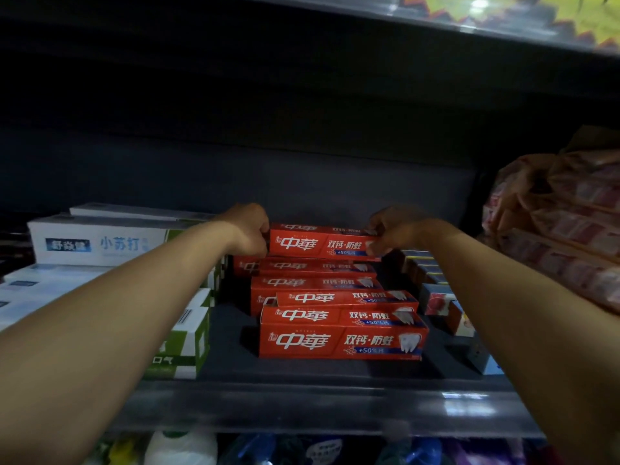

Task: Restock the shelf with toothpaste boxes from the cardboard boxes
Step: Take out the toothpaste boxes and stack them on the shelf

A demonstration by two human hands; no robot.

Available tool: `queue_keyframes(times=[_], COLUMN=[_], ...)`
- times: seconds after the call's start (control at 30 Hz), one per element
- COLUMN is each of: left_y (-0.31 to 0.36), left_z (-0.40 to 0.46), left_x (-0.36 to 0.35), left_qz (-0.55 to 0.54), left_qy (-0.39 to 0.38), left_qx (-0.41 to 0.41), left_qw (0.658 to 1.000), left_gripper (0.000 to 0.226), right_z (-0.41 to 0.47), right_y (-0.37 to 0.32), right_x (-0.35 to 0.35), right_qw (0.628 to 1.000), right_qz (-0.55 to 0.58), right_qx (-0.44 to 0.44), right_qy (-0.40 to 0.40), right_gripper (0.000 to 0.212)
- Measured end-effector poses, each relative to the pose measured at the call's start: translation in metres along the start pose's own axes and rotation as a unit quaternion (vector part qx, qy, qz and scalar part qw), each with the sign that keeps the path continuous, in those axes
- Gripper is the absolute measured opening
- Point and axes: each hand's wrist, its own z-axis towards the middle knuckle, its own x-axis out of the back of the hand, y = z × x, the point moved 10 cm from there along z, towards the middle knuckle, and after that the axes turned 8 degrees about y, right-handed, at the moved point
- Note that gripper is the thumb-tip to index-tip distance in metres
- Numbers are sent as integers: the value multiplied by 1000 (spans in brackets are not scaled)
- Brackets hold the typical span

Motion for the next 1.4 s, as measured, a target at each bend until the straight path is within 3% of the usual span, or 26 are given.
queue_keyframes(times=[0.13,0.23,0.4,0.53,0.67,0.83,1.0,1.17,1.3,1.4], left_y=[-2,-2,2,21,58,124,207,285,311,306], left_z=[1,0,-4,-13,-26,-63,-125,-221,-305,-364], left_x=[-5,-4,3,16,27,8,-39,-120,-185,-241], left_qz=[13,16,10,-2,-36,-48,-87,-122,-121,-89], left_qy=[-2,1,11,28,39,25,-22,-103,-171,-246], left_qx=[0,-2,-5,-24,-68,-181,-321,-459,-538,-559], left_qw=[1000,1000,1000,999,996,982,943,874,817,787], left_gripper=[33,33,32,50,52,43,34,28,9,11], right_z=[2,1,-2,-19,-50,-116,-222,-330,-423,-485], right_y=[-1,-3,-3,-7,-11,6,34,84,127,151], right_x=[-13,-17,-12,6,25,46,63,46,15,-48], right_qw=[999,999,1000,999,994,984,967,961,952,955], right_qz=[8,20,14,-45,-103,-155,-207,-216,-182,-139], right_qx=[-12,-12,-12,-3,11,13,-21,-88,-191,-245], right_qy=[-31,-40,-22,22,45,92,146,149,157,97], right_gripper=[43,40,56,71,60,46,37,28,26,26])
